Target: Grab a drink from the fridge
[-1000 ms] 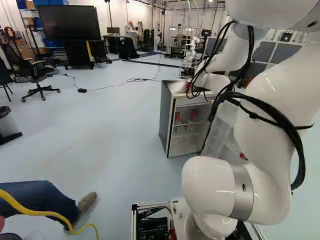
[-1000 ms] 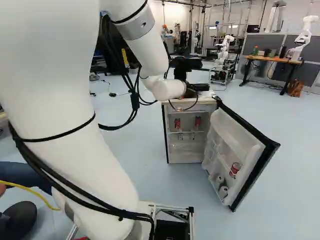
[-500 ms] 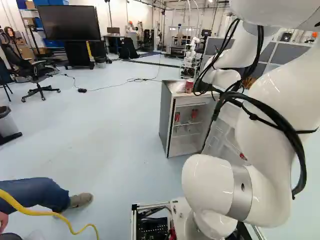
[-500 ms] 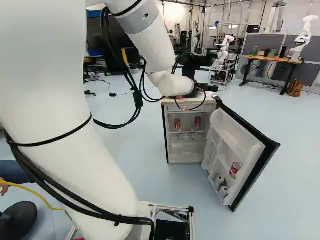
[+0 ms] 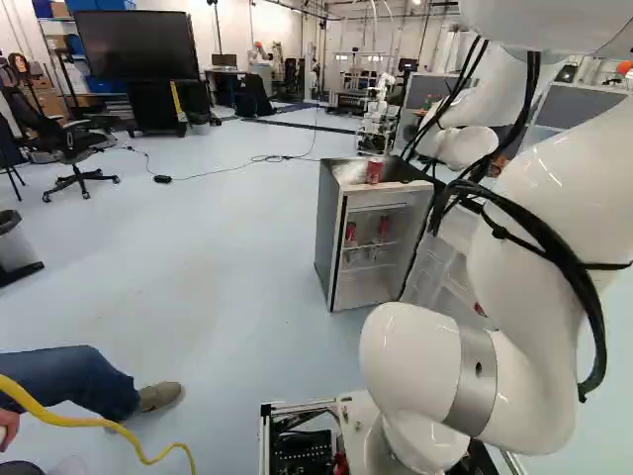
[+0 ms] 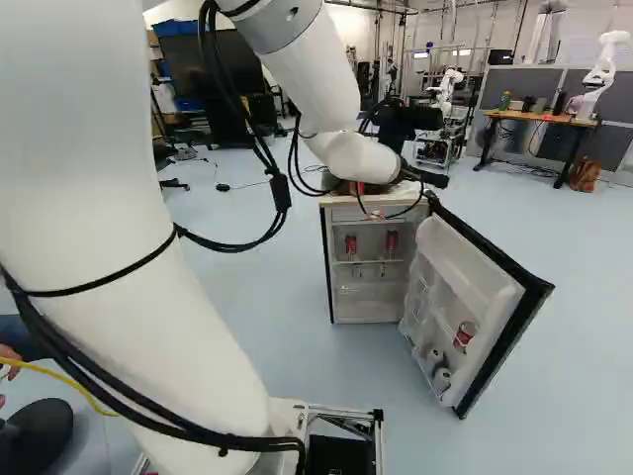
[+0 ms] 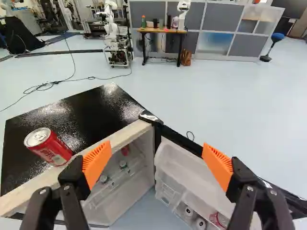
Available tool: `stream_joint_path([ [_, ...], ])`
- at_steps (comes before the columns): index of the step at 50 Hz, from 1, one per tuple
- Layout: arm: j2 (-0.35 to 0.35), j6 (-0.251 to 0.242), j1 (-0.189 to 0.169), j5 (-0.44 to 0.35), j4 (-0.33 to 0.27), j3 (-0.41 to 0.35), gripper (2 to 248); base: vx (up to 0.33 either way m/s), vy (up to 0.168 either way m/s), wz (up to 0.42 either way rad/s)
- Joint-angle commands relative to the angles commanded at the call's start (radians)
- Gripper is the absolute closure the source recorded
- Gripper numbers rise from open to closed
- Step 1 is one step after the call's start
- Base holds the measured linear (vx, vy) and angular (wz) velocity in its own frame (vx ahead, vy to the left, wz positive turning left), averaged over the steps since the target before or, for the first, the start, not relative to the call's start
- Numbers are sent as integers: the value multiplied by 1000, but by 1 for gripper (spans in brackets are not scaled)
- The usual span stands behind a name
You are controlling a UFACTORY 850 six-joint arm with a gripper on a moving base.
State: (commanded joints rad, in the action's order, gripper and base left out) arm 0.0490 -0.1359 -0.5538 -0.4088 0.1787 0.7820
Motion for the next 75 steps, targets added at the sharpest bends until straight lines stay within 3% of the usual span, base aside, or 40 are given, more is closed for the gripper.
stream_joint_path([
  [35, -4, 0, -105, 185, 0, 76, 3, 0, 0, 0],
  [75, 101, 0, -209, 386, 0, 196, 3, 0, 0, 0],
])
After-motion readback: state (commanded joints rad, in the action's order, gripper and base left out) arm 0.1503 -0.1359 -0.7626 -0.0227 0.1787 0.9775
